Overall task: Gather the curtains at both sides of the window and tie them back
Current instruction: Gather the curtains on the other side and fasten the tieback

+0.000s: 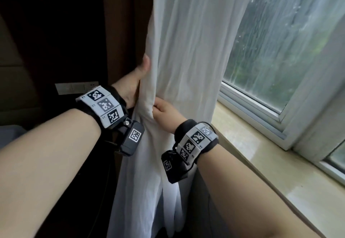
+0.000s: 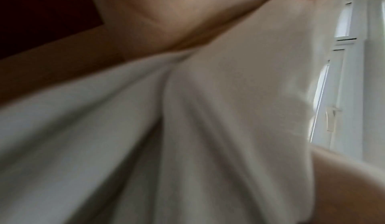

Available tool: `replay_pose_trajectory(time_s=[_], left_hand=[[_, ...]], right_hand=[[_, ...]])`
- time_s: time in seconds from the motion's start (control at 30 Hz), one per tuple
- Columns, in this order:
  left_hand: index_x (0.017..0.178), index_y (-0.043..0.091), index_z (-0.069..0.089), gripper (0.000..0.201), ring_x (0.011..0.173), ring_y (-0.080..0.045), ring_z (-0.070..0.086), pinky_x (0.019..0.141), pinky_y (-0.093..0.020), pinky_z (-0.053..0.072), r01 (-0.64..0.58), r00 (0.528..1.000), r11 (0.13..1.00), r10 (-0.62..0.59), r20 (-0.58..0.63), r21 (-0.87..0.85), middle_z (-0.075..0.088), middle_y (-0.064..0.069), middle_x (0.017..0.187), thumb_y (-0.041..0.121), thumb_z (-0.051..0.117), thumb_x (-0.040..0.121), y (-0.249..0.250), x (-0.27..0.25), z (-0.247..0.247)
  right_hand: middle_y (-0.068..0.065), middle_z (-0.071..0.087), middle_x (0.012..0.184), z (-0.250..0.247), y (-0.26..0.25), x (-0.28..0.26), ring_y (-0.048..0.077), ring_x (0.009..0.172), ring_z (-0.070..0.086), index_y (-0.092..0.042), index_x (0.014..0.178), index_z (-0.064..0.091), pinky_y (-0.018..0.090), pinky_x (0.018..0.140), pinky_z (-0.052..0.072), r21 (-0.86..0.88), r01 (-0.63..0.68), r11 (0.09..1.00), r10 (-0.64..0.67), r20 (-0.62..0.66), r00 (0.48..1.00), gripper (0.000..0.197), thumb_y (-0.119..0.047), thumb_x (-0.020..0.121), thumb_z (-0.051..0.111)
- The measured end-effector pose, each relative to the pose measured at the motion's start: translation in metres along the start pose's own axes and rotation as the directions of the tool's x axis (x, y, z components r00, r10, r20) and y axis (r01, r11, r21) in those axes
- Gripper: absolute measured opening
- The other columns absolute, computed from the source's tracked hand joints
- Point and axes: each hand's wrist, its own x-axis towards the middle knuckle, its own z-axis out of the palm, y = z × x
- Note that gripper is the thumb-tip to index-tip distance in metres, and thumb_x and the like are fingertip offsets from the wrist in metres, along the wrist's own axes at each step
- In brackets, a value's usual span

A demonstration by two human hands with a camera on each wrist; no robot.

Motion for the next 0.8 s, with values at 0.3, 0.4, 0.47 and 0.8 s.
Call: replay_pose_trajectory(time_s=[0.3,0.4,0.47,0.8], left_hand=[[0.096,-0.001,0.065,0.033,0.098,-0.025,0.062,0.087,-0.032,0.047,0.097,0.962,0.809,0.074,-0.264,0.580,0.063,-0.013,0.097,0.028,0.069,0.081,-0.013,0.025,0.010],[0.112,-0.004,0.060,0.044,0.112,-0.028,0.057,0.088,-0.027,0.042,0.125,0.932,0.769,0.125,-0.339,0.627,0.061,-0.016,0.118,0.031,0.064,0.085,-0.009,0.031,-0.003],[0.120,-0.004,0.056,0.049,0.116,-0.029,0.056,0.095,-0.029,0.042,0.128,0.936,0.746,0.127,-0.328,0.653,0.058,-0.018,0.126,0.031,0.061,0.087,-0.008,0.032,-0.009],[0.127,0.005,0.053,0.044,0.109,-0.011,0.051,0.075,-0.010,0.034,0.041,0.945,0.802,0.163,-0.284,0.596,0.056,0.001,0.113,0.031,0.055,0.091,-0.010,0.018,0.001]], right_hand=[[0.006,0.063,0.095,-0.030,-0.001,-0.008,0.012,0.086,0.052,-0.004,0.103,0.065,0.018,0.074,0.041,-0.282,0.008,0.959,-0.031,-0.076,0.997,0.021,-0.008,0.092,0.047],[0.002,0.056,0.110,-0.063,0.012,-0.016,0.016,0.102,0.053,-0.021,0.108,0.060,0.036,0.096,0.042,-0.433,-0.108,0.895,-0.175,-0.562,0.808,0.025,-0.030,0.085,0.060],[0.002,0.036,0.137,-0.081,0.021,-0.019,0.020,0.130,0.032,-0.031,0.127,0.041,0.041,0.111,0.023,-0.403,-0.346,0.847,-0.061,-0.721,0.690,0.056,-0.041,0.078,0.065],[-0.010,0.059,0.069,-0.083,0.055,0.012,0.003,0.062,0.056,-0.016,0.083,0.056,0.024,0.068,0.045,0.096,-0.294,0.951,0.291,-0.601,0.744,0.010,-0.023,0.090,0.056]])
